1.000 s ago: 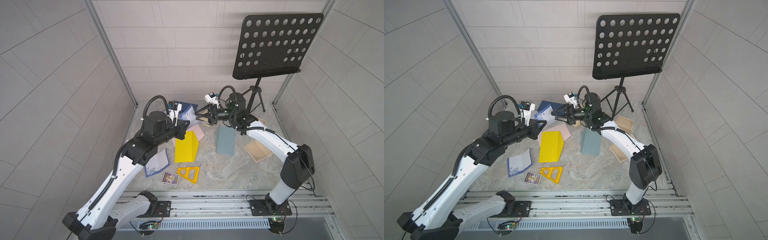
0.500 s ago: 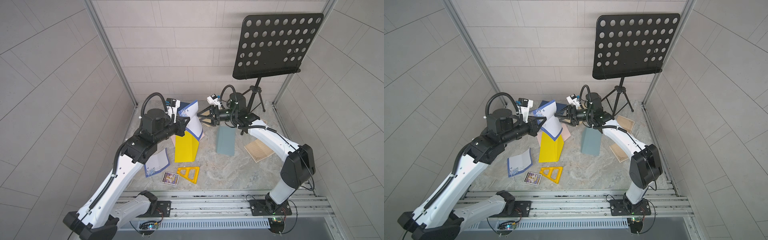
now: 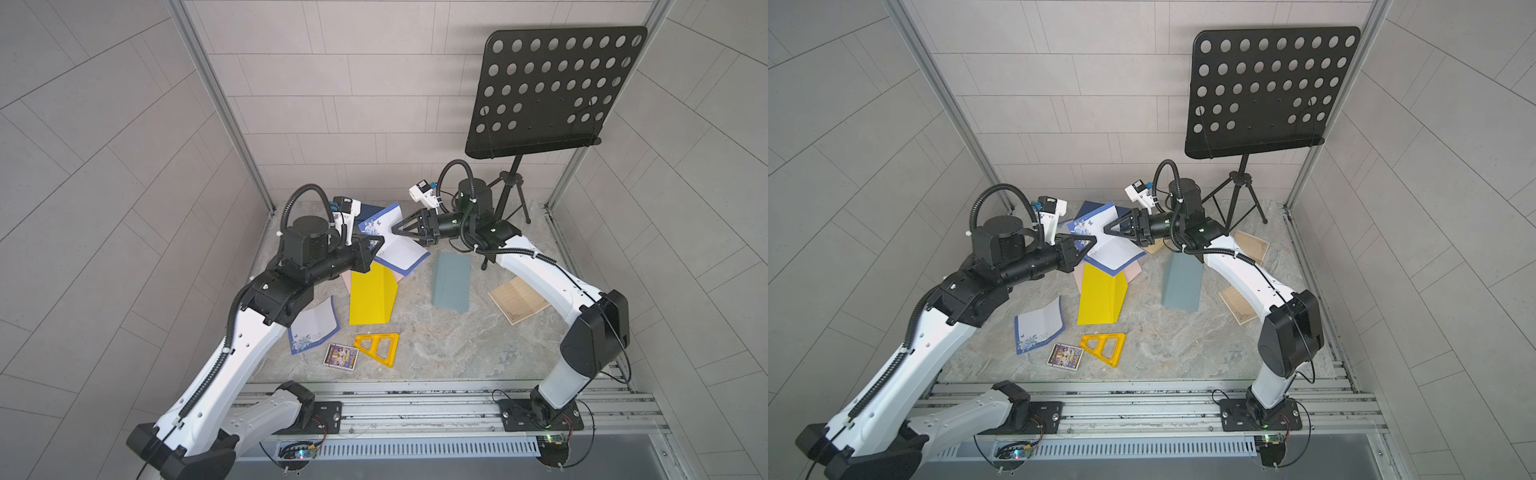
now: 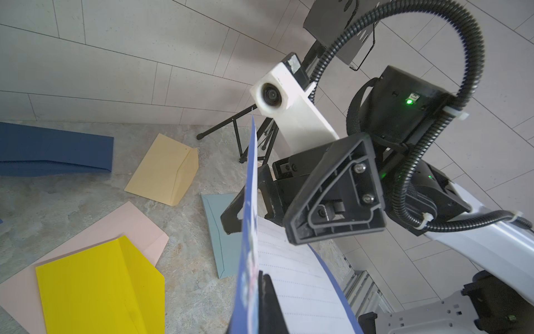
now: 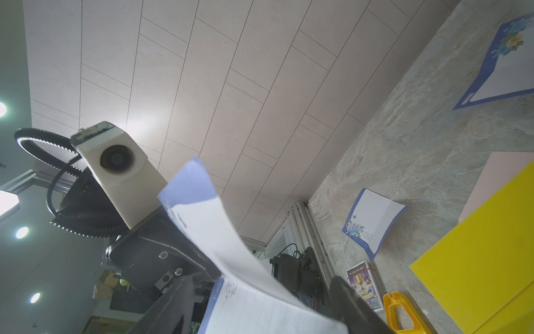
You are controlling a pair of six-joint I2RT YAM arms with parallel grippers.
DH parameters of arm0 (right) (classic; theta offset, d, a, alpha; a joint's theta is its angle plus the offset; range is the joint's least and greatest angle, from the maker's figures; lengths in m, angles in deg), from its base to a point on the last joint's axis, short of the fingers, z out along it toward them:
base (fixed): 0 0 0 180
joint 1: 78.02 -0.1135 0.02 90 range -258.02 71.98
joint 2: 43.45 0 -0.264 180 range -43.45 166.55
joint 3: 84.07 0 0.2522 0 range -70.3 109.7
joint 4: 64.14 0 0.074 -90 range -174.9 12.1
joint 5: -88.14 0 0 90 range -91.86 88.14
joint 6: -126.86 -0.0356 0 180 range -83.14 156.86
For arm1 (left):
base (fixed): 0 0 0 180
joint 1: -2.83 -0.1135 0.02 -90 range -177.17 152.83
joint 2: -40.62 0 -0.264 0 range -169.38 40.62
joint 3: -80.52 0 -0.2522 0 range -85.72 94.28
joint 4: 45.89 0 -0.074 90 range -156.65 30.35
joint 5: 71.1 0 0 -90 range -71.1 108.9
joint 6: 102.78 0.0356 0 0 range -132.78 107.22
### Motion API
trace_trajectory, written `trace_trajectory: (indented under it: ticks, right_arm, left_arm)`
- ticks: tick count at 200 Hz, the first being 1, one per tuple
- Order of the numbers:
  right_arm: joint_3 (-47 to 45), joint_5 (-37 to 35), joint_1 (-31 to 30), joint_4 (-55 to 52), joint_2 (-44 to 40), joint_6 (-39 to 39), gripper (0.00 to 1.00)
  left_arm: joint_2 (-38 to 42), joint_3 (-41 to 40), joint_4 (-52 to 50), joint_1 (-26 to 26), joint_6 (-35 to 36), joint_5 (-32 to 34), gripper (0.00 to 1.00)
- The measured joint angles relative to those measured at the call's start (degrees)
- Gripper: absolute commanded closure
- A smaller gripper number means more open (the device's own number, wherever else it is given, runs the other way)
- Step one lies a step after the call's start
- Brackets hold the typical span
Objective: Take the letter paper out of the envelope
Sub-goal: Unfold the letter paper.
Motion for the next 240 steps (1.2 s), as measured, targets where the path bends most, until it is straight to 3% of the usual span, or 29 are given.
trace_trajectory:
  ticks: [125, 192, 222, 232, 240]
  right_arm:
    - [-4.3, 1.6, -0.1, 11.7, 0.0, -9.7, 0.69]
    - [-5.1, 1.4, -0.3, 10.4, -0.1, -8.5, 0.85]
    - [-5.1, 1.1, -0.4, 9.1, -0.5, -7.3, 1.00]
    - [-5.0, 0.7, -0.5, 8.1, -0.7, -6.8, 1.00]
    - [-5.0, 0.4, -0.6, 7.2, -0.9, -6.1, 1.00]
  left_arm:
    - [-0.9, 0.3, 1.3, -0.3, -1.9, -0.7, 1.00]
    - [-0.9, 0.3, 1.2, -0.3, -1.9, -0.2, 1.00]
    - [-0.9, 0.3, 0.6, -0.3, -1.9, 0.6, 1.00]
    - [-0.9, 0.3, 0.4, -0.3, -1.9, 1.1, 1.00]
    - [-1.0, 0.3, 0.1, -0.3, -1.9, 1.7, 0.90]
